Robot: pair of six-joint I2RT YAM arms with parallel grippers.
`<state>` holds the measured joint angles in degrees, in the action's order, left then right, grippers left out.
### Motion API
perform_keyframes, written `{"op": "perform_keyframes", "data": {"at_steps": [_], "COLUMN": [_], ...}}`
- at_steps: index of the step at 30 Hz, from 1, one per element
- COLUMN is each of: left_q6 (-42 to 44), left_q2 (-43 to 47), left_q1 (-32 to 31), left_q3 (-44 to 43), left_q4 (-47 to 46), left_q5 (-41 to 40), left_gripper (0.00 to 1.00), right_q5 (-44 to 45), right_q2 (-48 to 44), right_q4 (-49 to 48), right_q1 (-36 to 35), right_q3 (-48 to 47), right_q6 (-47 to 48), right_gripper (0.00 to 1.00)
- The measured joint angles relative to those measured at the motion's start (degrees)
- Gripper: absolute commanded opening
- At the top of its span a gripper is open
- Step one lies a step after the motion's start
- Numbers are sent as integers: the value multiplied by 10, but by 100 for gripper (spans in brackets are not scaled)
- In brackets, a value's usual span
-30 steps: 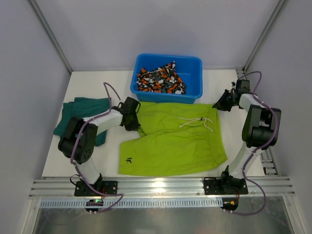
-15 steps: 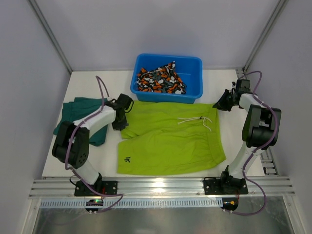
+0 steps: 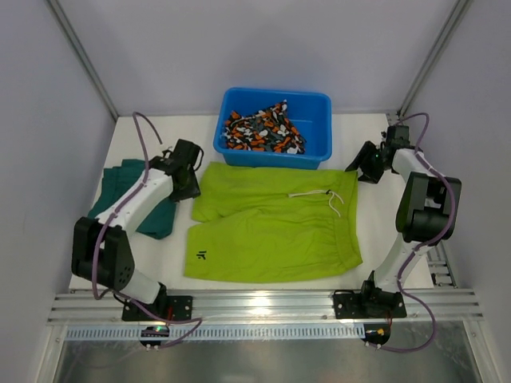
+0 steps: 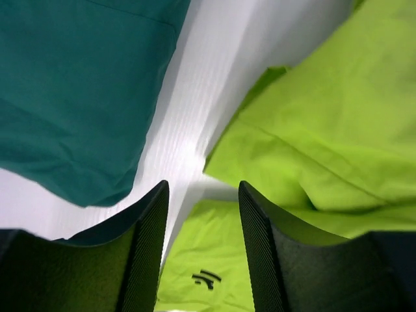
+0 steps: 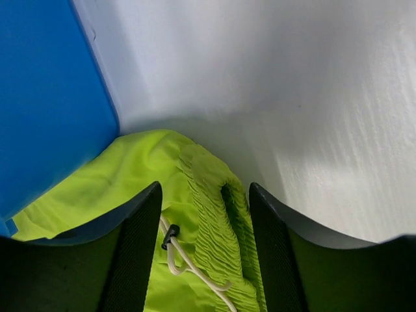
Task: Fold and stack the shorts
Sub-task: Flatten out the shorts at the center of the board, then fold the shorts at the center of the board.
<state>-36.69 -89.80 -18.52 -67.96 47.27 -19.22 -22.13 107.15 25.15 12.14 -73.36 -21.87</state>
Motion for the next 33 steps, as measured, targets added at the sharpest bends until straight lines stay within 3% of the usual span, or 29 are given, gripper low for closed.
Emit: {"op": "perform_keyframes", "data": {"at_steps": [2,3,9,15,21,26,33], "left_q6": [2,2,-12,-64,-135,-185,-223], "left_q2": [39,62,175,226,265,250,233], "left_q1": [-7,-10,-17,-22,-25,-25,-25], "left_q3": [0,2,85,169,173,199,246], "left_q4": [15,22,42,70,81,95,105], "left_q5": [4,7,29,66,105,113,120], "left_gripper": [52,59,63,67,65,65,67], "right_q5": [31,48,161,231,244,246,245], "right_q2": [-8,-19,-180,-403,-543,-610,-610], "right_q4": [32,50,154,242,360,428,469], "right_q1": [-1,-2,-25,-118,-122,-122,-122], "right_q3": [-11,-13,16,128,264,271,280], "right_q6": [-2,-5,-49,-116,-199,-235,-247], "right_gripper": [63,64,64,64,64,63,59]}}
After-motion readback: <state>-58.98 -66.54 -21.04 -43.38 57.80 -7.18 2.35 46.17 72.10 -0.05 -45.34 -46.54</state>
